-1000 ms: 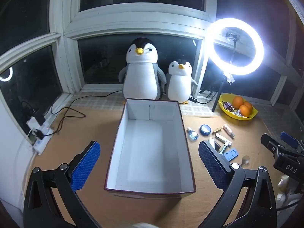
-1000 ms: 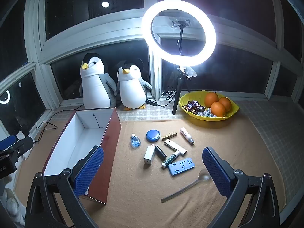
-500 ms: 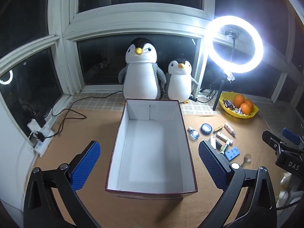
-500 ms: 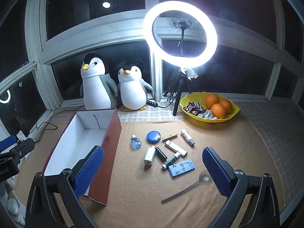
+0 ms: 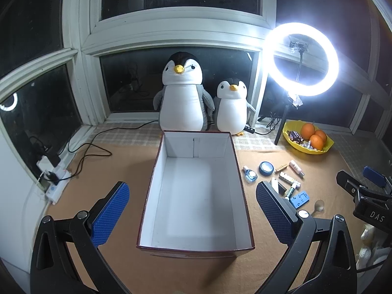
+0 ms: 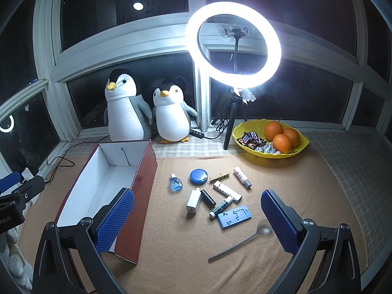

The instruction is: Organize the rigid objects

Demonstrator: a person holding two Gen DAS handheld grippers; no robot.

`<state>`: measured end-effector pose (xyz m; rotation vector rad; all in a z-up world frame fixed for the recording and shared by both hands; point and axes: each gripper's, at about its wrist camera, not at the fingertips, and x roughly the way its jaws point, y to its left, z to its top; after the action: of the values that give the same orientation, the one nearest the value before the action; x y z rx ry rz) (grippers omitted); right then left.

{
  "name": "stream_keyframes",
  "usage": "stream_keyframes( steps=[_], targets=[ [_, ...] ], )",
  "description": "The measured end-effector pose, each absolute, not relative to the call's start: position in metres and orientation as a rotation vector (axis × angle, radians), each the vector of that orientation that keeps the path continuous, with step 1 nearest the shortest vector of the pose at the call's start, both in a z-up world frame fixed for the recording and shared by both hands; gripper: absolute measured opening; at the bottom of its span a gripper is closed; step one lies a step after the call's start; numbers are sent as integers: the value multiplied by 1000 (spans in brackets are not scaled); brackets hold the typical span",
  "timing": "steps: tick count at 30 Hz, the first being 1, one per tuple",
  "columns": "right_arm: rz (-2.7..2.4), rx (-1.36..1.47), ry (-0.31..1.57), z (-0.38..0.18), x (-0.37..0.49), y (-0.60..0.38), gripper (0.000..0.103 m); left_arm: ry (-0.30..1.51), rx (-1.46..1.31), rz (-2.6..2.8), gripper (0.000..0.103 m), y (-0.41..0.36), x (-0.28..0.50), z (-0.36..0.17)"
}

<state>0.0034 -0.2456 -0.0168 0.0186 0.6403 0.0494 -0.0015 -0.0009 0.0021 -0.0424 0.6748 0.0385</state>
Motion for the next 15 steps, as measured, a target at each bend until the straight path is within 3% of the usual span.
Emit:
stream_keyframes(
  steps=[15],
  targets=[
    [51,18,643,-18,3,-244,102,670,-47,43,103,-1,-2,3]
  ],
)
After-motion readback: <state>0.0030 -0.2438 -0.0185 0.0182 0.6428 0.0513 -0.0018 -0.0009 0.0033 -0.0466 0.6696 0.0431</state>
